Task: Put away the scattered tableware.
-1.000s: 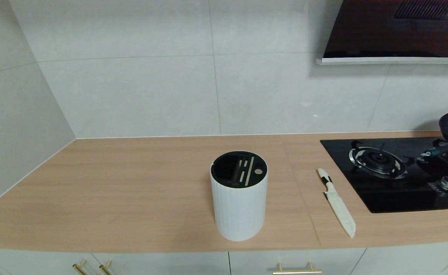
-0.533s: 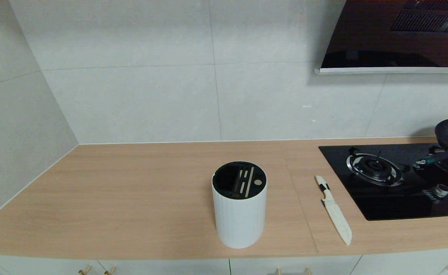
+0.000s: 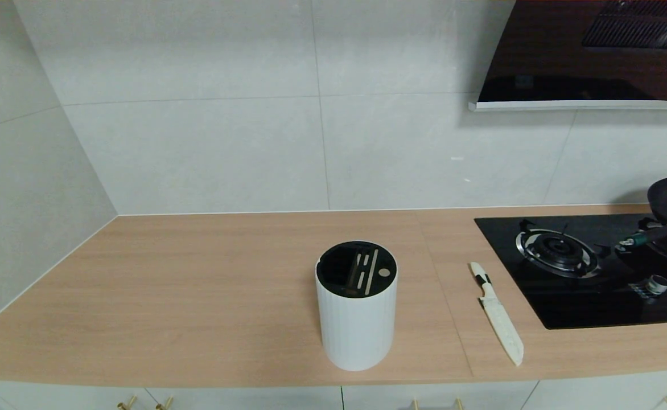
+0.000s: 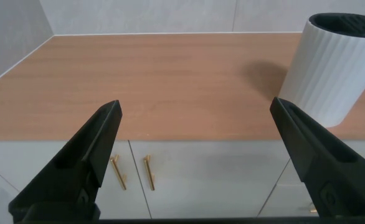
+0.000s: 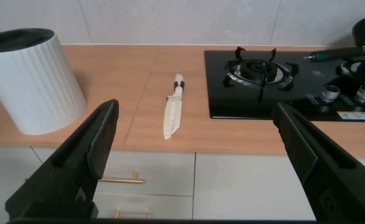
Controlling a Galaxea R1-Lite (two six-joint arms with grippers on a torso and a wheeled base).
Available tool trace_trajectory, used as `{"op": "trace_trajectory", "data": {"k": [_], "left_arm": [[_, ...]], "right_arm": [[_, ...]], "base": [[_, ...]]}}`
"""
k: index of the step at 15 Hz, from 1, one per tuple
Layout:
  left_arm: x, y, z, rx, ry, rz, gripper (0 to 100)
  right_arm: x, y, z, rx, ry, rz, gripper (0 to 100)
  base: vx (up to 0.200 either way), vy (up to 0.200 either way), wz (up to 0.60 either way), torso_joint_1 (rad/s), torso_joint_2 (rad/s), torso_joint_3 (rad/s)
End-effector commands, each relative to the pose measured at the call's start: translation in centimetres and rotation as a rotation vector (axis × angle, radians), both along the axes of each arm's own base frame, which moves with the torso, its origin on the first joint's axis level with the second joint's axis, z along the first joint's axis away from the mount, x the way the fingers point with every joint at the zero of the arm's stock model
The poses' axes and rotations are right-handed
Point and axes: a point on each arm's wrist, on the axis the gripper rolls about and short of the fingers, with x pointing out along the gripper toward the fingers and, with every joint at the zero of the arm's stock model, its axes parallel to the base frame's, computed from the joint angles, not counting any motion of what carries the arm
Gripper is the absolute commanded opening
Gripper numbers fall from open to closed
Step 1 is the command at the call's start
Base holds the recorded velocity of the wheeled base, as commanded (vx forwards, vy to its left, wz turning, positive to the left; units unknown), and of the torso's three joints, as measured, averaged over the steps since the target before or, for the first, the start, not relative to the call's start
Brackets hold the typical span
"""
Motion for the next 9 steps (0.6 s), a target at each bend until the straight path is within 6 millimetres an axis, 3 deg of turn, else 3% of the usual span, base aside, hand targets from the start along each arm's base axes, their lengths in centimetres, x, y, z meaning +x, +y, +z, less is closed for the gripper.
{"op": "trace_trajectory", "data": {"k": [1, 3, 5, 9], "left_arm": [[0.0, 0.0, 0.0, 0.0, 0.001, 0.001, 100], [0.0, 0.0, 0.0, 0.0, 0.001, 0.001, 100], [0.0, 0.0, 0.0, 0.0, 0.001, 0.001, 100], [0.0, 0.0, 0.0, 0.0, 0.001, 0.001, 100]], "right_arm": [[-0.7, 0.0, 2.3, -0.001, -0.066, 0.014, 100], [-0.2, 0.1, 4.8, -0.002, -0.006, 0.058, 100], [2.0, 0.1, 7.4, 0.0, 0.112, 0.057, 100], [9.1, 0.2, 12.6, 0.006, 0.302, 0.061, 100]], "base": [[0.0, 0.0, 0.0, 0.0, 0.0, 0.0], [0.0, 0.0, 0.0, 0.0, 0.0, 0.0], [0.0, 0.0, 0.0, 0.0, 0.0, 0.0], [0.0, 0.0, 0.0, 0.0, 0.0, 0.0]]}}
